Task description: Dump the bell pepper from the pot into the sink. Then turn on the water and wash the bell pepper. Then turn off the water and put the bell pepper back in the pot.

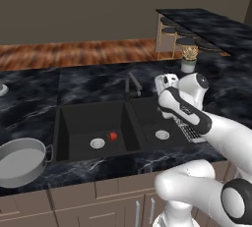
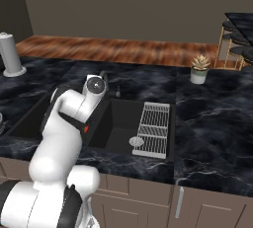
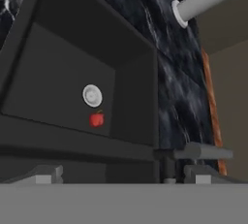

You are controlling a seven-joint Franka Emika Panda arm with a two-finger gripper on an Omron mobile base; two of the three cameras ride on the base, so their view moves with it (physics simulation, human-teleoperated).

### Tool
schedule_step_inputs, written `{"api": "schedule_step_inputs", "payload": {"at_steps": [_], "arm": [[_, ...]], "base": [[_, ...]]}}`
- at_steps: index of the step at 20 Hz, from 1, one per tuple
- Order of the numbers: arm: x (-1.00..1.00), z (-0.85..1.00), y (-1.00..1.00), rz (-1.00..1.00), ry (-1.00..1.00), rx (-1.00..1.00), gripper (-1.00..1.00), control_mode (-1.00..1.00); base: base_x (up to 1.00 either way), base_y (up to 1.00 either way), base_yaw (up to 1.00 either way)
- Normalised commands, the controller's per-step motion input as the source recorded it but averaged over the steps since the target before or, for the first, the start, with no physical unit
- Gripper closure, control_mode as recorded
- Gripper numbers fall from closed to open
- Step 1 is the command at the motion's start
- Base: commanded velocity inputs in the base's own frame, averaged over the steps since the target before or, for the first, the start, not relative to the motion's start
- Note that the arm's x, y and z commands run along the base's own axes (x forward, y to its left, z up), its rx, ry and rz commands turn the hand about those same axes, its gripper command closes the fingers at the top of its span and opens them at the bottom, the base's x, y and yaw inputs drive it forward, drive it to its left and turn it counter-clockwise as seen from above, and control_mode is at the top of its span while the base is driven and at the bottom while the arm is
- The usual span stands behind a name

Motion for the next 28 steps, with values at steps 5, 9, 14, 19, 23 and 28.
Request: {"api": "schedule_step_inputs", "payload": {"at_steps": [5, 9, 14, 19, 23, 28], "arm": [[0.34, 0.0, -0.01, 0.07, -0.01, -0.12, -1.0, -1.0], [0.23, 0.0, -0.13, 0.06, -0.01, -0.07, -1.0, -1.0], [0.07, 0.0, -0.28, 0.01, 0.0, 0.0, -1.0, -1.0], [0.18, 0.0, -0.1, 0.0, 0.0, 0.0, -1.0, -1.0], [0.32, 0.0, 0.0, 0.0, 0.0, 0.0, -1.0, -1.0], [0.34, -0.01, 0.0, 0.0, 0.0, 0.0, -1.0, -1.0]], "base": [[0.0, 0.0, 0.0], [0.0, 0.0, 0.0], [0.0, 0.0, 0.0], [0.0, 0.0, 0.0], [0.0, 0.0, 0.0], [0.0, 0.0, 0.0]]}}
